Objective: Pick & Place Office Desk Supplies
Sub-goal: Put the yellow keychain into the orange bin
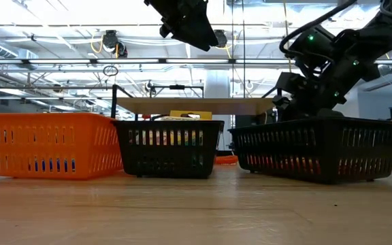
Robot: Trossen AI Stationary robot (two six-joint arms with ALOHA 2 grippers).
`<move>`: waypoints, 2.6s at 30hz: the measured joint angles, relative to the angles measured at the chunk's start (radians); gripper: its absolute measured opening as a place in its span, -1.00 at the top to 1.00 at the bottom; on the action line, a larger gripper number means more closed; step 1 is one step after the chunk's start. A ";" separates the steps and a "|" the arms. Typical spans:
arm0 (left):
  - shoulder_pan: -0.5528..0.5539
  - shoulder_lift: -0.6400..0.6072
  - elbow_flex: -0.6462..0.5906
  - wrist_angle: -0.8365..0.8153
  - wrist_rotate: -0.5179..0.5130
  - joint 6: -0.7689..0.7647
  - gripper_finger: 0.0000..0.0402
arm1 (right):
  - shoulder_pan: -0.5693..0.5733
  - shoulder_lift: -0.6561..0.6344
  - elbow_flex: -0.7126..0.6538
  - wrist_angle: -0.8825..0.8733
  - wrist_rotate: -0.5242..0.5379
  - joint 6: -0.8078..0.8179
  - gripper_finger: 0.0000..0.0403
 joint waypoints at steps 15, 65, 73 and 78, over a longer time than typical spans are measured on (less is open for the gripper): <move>0.000 0.000 0.000 0.000 0.001 0.005 0.08 | -0.002 0.055 0.000 0.056 0.001 0.007 0.31; 0.000 0.000 0.000 0.018 0.104 -0.020 0.08 | 0.985 -0.486 -0.227 -0.364 0.263 1.286 0.50; 0.000 0.000 0.000 0.035 0.131 -0.114 0.08 | 0.984 -0.542 -0.280 -0.348 0.131 1.258 0.50; 0.000 0.000 0.000 0.024 0.132 -0.153 0.08 | 0.984 -0.542 -0.280 -0.349 0.128 1.181 0.50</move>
